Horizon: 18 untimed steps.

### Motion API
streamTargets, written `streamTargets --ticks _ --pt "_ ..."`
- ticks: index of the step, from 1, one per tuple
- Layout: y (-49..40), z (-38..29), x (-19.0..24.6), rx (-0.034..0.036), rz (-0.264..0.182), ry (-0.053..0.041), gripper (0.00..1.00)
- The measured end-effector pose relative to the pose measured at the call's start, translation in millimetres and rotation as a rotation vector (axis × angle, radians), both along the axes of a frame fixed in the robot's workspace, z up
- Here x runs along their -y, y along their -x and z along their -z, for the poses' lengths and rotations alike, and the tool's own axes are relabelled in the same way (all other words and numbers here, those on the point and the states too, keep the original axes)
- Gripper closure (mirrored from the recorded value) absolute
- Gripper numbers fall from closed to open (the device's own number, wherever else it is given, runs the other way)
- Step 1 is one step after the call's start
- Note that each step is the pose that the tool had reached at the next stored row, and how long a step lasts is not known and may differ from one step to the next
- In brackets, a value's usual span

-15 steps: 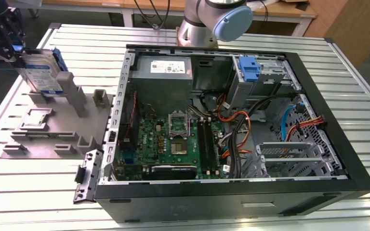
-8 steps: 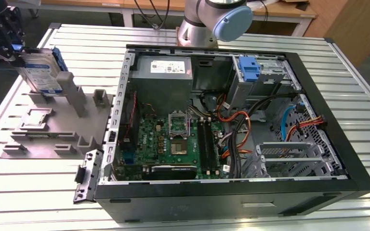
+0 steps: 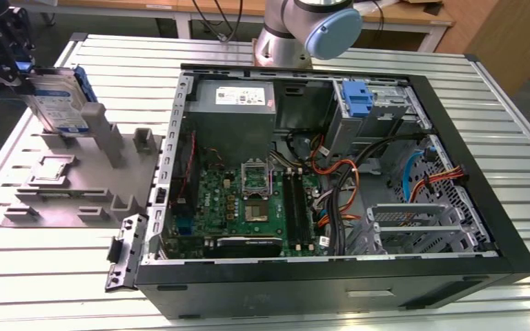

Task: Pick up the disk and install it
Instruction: 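Pick up the disk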

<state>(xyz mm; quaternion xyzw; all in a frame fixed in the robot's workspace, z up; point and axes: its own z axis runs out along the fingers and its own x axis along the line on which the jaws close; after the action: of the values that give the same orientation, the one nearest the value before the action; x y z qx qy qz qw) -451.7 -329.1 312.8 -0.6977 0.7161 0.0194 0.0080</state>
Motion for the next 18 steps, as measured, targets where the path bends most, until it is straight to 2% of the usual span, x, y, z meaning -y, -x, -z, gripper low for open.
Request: streamTargets --ticks 5,6,7,18 --pt "0.0 -0.4 0.0 0.0000 0.000 0.0000 0.64" --pt "0.0 -8.8 0.0 0.0000 0.000 0.0005 0.64" --pt "0.0 -20.5 0.0 0.0001 0.000 0.0059 0.64" --pt "0.0 -23.2 0.0 0.0002 0.000 0.0079 0.64"
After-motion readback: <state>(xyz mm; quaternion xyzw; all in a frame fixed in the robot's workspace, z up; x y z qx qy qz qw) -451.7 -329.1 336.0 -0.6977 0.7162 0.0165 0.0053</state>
